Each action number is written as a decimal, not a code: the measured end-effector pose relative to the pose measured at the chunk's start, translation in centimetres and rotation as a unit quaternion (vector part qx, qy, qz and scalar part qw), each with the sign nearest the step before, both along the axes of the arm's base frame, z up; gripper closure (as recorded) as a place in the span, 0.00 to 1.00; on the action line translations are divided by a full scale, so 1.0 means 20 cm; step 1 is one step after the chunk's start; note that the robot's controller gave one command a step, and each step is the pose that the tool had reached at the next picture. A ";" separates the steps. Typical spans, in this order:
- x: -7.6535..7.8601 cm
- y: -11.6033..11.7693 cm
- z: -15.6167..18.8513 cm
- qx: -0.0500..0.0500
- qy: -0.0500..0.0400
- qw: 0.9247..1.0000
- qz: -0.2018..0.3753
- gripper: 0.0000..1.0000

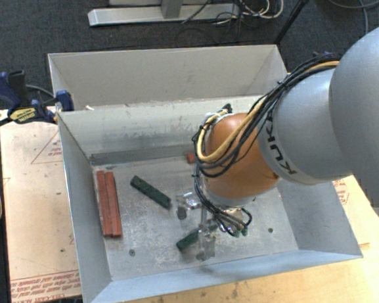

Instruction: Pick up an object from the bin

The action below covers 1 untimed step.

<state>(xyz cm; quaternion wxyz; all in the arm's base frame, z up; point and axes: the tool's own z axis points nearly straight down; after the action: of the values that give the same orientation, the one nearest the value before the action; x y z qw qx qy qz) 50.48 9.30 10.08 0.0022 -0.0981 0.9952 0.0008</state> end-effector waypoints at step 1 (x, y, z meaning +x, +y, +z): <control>-0.05 -0.05 -0.01 -0.001 0.003 1.000 0.007 0.00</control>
Offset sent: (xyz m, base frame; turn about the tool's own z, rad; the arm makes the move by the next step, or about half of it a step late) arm -0.0096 -0.0103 -0.0008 -0.0154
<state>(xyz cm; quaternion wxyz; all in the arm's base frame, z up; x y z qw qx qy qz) 49.49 8.27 9.92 -0.0006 -0.1048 0.9945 0.0002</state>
